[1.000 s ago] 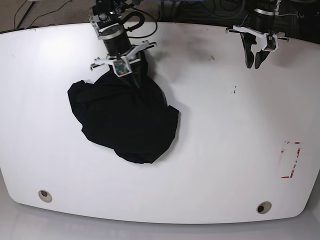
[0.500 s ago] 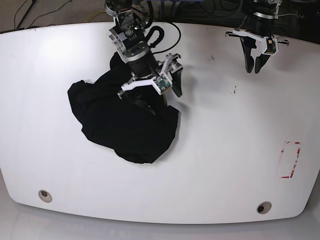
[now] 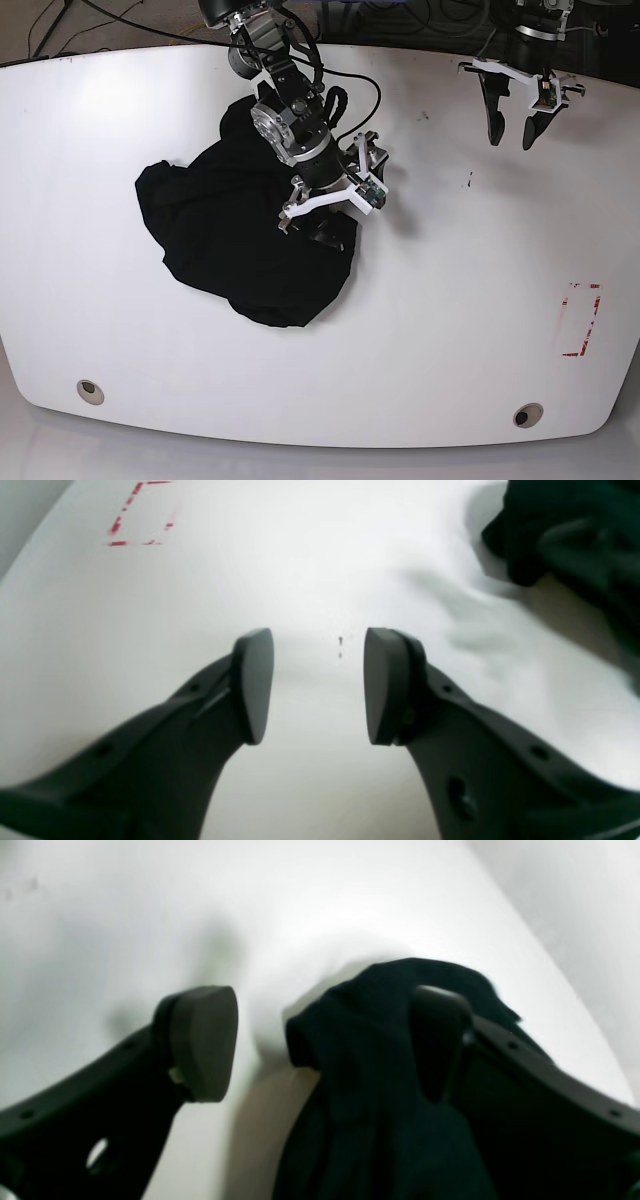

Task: Layout the t-shirt on the table in an organized manner, then fold the t-shirt properly
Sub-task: 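Move the right gripper down onto the crumpled black t-shirt, then grasp the black t-shirt with the right gripper and lift it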

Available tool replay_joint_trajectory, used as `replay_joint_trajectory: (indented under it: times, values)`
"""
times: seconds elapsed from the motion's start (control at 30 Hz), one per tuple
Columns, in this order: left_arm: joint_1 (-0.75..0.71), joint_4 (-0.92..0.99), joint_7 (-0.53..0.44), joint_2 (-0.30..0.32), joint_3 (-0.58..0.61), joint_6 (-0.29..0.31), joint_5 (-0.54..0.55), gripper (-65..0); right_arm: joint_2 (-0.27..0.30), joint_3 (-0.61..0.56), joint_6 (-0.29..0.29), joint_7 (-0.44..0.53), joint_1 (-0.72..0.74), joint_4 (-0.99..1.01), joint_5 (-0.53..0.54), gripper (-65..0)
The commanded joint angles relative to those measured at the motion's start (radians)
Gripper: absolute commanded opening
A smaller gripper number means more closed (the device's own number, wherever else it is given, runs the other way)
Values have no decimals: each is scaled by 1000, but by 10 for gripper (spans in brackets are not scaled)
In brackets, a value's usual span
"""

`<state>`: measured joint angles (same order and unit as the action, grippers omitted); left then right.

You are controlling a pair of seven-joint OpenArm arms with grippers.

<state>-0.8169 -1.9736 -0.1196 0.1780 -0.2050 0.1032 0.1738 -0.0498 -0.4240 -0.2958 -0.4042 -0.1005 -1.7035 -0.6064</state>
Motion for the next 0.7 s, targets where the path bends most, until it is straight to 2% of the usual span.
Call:
replay_joint_trajectory:
  times: [0.0, 0.67]
  values:
    - [-11, -19, -28, 7, -21, -9, 2, -387, -6, -3, 7, 23, 34, 23, -13, -140]
    - [-9, -14, -27, 7, -29, -9, 0, -386, 43, 1, 10, 24, 195, 237, -14, -144]
